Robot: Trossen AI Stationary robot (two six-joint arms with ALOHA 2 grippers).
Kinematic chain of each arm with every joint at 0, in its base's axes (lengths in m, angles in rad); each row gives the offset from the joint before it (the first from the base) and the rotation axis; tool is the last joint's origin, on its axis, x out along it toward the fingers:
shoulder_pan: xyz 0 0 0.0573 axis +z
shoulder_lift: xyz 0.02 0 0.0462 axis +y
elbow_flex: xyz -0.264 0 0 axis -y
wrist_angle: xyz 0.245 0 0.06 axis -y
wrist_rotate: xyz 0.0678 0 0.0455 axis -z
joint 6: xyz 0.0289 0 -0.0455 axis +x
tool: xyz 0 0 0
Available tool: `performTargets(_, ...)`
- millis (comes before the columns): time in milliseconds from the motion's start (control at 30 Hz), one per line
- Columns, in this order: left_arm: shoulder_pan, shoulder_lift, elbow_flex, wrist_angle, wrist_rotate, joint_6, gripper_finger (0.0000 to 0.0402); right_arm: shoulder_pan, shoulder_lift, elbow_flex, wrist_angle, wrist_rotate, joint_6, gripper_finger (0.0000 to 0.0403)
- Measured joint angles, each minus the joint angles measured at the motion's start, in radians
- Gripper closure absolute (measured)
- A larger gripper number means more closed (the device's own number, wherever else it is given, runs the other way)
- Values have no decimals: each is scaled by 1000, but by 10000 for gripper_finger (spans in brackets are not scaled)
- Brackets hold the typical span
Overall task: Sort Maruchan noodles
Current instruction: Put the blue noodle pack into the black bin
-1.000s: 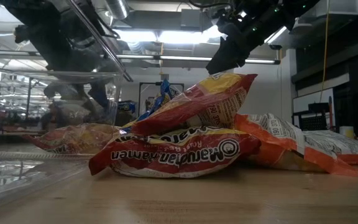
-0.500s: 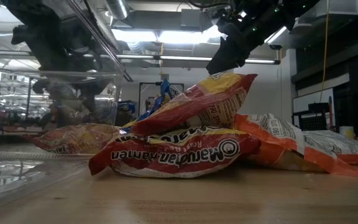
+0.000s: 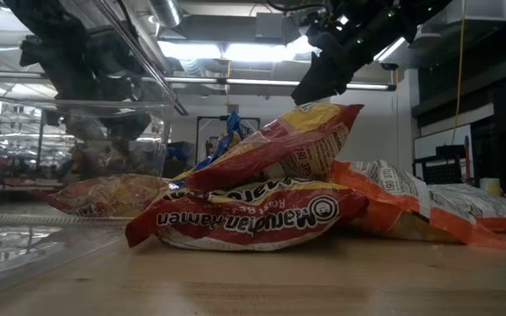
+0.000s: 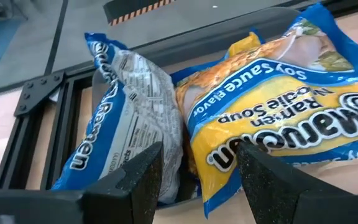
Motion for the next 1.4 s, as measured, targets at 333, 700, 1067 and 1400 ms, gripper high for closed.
performTargets(333, -4, -60, 76, -10, 87, 102, 204, 0, 0, 0, 9, 0, 0, 196)
performTargets(700, -6, -223, 203, -53, 141, 89, 204, 0, 0, 0, 41, -94, 1, 196)
performTargets(1067, -123, -313, 206, 261, 334, 252, 204, 0, 30, 1, 244, -114, 16, 196)
performTargets(1400, -207, -341, 208, 408, 315, 367, 204, 0, 262, 8, 544, -104, 87, 196)
